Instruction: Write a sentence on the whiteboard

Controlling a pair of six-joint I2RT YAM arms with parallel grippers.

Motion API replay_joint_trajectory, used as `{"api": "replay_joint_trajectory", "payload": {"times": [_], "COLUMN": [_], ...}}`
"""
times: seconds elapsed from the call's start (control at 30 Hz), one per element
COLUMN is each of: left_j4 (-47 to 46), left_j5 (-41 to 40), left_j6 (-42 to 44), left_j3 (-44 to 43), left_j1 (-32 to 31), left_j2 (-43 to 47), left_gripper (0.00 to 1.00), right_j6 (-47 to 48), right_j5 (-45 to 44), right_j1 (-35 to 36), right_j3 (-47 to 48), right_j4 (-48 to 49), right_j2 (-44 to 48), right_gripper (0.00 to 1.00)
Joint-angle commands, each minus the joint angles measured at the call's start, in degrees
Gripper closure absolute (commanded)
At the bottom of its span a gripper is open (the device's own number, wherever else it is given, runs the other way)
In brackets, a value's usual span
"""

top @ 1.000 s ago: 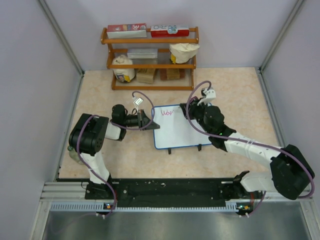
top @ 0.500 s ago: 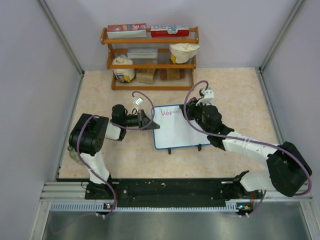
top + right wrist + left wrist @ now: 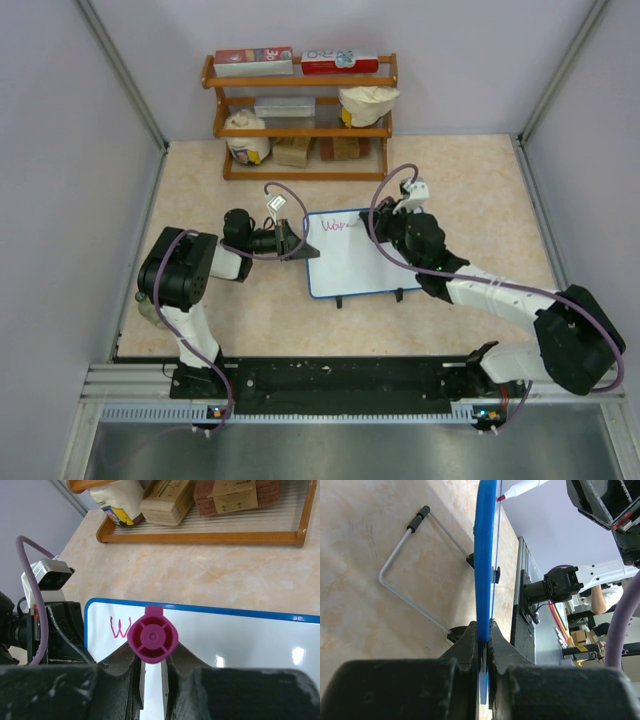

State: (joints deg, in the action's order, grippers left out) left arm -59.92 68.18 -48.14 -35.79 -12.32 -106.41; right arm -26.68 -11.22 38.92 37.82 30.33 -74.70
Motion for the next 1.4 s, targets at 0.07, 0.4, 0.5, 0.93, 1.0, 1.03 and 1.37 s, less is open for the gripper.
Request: {"api": "replay_joint_trajectory", "payload": {"times": [0.07,0.4,0.5,0.93,1.0,1.03,1.37], "left_j4": [-0.7,-0.7,-0.7,-0.7,-0.7,-0.7,-0.7], "left_j5": [-0.1,0.0,-0.1,-0.1,-0.2,-0.1,-0.1], "left_j6": [-0.4,-0.4,-0.4,-0.4,-0.4,-0.4,-0.4], "left_j3": [-0.9,-0.9,-0.9,-0.9,-0.9,-0.9,-0.9], "left_j1": [0.0,0.1,0.0,0.1,0.1,0.1,0.1], "left_j2": [-0.5,-0.5,-0.5,-0.3,-0.4,-0.4,-0.4], "left_gripper": [1.00,1.00,1.00,1.00,1.00,1.00,1.00], "right_j6": [0.1,0.0,0.1,-0.3,-0.5,-0.4,-0.1], "right_j5": [0.6,-1.7,-2.1,-2.4,-2.7,-2.6,1.3], "right_j1": [-0.6,-0.6,-0.8,-1.7,-2.0,-2.1,-2.2], "right_j3": [-1.9,0.5,1.5,2.3,1.7,1.6,-0.3], "right_j4": [1.1,1.1,1.1,0.8,0.7,0.7,-1.1], "right_j2": [1.9,0.3,0.1,-0.6,-0.3,0.1,1.0], "right_gripper": [1.00,1.00,1.00,1.00,1.00,1.00,1.00]}}
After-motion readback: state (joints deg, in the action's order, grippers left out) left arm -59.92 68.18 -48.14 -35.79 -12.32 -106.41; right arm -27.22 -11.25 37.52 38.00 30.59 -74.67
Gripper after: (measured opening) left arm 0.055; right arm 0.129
